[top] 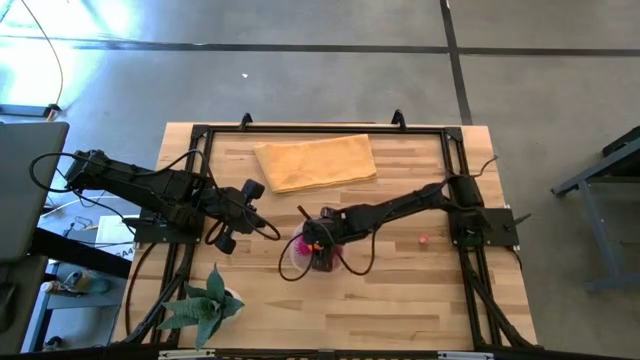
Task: Pick and placing Produce into tupperware
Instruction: Put the orange into the transparent bin
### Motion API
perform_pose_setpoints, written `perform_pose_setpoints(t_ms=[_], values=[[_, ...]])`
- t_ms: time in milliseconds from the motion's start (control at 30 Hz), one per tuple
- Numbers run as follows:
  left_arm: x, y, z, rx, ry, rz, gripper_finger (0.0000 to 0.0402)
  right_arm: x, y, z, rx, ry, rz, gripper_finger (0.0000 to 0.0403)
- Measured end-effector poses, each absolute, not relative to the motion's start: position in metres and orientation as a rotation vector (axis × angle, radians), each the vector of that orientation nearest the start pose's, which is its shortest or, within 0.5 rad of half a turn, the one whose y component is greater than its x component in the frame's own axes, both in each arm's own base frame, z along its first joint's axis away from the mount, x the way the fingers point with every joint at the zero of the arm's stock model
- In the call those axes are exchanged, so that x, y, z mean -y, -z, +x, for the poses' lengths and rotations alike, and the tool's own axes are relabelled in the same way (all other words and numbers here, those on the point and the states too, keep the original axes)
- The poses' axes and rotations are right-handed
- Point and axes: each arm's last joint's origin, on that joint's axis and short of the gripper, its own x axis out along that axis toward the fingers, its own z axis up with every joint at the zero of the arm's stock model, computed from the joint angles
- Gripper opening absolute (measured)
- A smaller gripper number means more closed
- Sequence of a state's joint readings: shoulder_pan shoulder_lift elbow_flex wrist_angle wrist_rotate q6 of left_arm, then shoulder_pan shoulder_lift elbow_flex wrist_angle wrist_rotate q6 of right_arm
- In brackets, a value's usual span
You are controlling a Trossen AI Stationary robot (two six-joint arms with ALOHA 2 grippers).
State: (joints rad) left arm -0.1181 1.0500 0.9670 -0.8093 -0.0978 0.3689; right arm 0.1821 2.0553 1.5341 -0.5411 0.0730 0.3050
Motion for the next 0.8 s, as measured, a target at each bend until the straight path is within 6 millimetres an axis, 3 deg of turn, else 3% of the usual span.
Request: perform_pose_setpoints(t_ms=[800], values=[[0.0206, -0.2968, 0.1973, -0.876, 0.183, 0.440, 0.0003, -0.0719, -0.1785, 0.4249, -1.093, 0.058, 0.163, 0.0250]])
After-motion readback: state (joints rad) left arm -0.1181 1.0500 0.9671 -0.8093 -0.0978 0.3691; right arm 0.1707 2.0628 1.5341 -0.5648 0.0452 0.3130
